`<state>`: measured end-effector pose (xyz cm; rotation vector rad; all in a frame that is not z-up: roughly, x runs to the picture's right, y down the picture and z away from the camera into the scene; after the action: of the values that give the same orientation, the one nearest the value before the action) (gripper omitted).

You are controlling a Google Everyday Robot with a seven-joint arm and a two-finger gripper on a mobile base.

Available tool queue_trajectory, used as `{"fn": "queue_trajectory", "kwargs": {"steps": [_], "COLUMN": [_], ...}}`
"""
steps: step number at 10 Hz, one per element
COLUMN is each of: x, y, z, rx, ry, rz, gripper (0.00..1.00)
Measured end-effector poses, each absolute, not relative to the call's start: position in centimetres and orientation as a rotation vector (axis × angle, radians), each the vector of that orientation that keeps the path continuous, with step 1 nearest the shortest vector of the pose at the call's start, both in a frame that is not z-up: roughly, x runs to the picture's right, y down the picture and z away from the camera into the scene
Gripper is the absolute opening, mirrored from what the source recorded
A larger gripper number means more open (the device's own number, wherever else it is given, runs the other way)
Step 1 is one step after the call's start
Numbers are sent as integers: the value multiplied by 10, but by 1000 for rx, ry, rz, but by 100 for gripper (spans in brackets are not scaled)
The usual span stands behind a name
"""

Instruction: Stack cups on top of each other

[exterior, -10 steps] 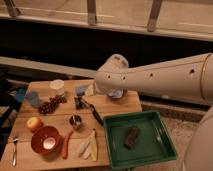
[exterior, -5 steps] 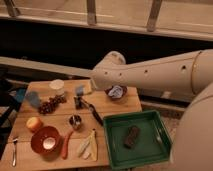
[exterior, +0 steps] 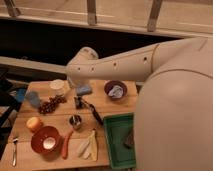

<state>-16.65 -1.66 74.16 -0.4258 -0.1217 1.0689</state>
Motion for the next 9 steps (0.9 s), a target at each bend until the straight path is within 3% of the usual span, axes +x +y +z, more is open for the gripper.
{"fn": "queue_trajectory", "kwargs": {"steps": [5,9], "x": [-281,-279], "y": [5,5], "z": [740,741], "rx": [-508,-504], "ry": [-202,-197], "rz": [890,891], "gripper": [80,80]}}
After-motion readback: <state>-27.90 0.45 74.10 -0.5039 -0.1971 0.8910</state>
